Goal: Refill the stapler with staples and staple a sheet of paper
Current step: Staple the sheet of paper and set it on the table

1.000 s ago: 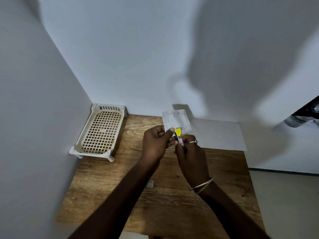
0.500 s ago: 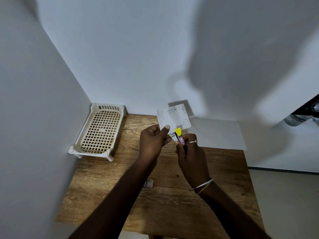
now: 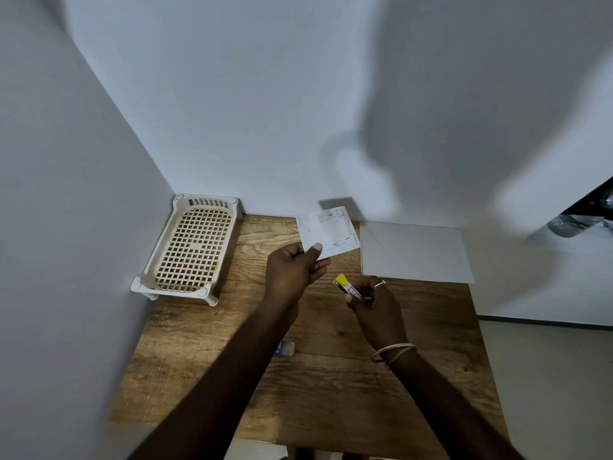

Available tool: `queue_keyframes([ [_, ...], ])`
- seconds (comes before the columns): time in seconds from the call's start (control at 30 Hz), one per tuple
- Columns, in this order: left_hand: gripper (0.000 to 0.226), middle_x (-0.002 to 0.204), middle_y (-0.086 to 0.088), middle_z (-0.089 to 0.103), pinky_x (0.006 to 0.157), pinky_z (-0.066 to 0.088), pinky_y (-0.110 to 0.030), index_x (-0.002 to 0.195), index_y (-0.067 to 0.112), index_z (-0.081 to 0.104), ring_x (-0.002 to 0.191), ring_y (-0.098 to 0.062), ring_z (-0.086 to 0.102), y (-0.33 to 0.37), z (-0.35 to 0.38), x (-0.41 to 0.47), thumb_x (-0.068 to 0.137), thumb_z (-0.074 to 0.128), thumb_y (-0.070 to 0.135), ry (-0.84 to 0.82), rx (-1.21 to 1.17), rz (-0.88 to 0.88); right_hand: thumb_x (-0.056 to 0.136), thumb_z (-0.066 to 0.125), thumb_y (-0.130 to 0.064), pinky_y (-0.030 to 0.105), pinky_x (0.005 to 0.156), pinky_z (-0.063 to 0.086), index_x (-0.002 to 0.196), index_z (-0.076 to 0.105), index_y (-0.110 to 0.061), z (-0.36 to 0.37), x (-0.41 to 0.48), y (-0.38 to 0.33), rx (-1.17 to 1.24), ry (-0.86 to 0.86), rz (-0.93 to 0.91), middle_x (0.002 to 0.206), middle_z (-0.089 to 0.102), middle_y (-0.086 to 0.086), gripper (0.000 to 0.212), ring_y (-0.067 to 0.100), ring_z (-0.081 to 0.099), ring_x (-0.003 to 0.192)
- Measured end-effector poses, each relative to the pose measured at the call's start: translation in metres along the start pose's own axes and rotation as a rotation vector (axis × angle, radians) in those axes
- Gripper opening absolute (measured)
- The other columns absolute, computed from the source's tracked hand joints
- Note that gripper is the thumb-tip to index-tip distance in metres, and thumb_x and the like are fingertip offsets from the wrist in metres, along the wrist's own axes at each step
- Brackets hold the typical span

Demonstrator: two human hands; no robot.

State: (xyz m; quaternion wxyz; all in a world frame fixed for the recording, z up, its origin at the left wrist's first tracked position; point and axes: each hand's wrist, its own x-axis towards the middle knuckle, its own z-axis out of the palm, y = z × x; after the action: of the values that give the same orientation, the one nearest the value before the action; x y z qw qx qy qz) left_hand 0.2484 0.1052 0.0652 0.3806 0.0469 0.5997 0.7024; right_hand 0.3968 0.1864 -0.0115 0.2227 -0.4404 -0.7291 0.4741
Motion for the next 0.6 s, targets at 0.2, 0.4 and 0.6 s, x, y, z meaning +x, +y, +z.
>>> queue_keyframes([
  [0.2, 0.019, 0.1, -0.015, 0.078, 0.084, 0.062, -0.038, 0.111, 0.002, 0.07, 0.095, -0.028, 0.076, -0.009, -0.003, -0.001, 0.094, 0.069, 0.012, -0.03, -0.009, -0.058, 0.081, 0.076, -0.018, 0.021, 0.064, 0.046, 0.084, 0.064, -0.026, 0.001, -0.007, 0.039, -0.241, -0.043, -0.069, 0.079, 0.066, -0.011, 0.016, 0.006, 0.062, 0.077],
  [0.4, 0.024, 0.1, -0.016, 0.078, 0.078, 0.063, -0.034, 0.115, 0.001, 0.068, 0.094, -0.027, 0.076, -0.016, -0.005, -0.002, 0.094, 0.07, 0.013, -0.044, 0.021, -0.081, 0.081, 0.073, -0.018, 0.027, 0.069, 0.049, 0.102, 0.063, -0.028, -0.003, -0.015, 0.065, -0.472, -0.125, -0.169, 0.089, 0.067, -0.008, 0.025, 0.013, 0.063, 0.08],
  [0.6, 0.022, 0.098, -0.015, 0.078, 0.074, 0.063, -0.03, 0.114, 0.003, 0.069, 0.092, -0.026, 0.076, -0.018, -0.005, -0.002, 0.094, 0.07, 0.013, -0.045, 0.037, -0.091, 0.076, 0.078, -0.014, 0.031, 0.074, 0.051, 0.11, 0.068, -0.024, -0.004, -0.017, 0.074, -0.476, -0.176, -0.153, 0.096, 0.065, 0.002, 0.037, 0.019, 0.063, 0.088],
])
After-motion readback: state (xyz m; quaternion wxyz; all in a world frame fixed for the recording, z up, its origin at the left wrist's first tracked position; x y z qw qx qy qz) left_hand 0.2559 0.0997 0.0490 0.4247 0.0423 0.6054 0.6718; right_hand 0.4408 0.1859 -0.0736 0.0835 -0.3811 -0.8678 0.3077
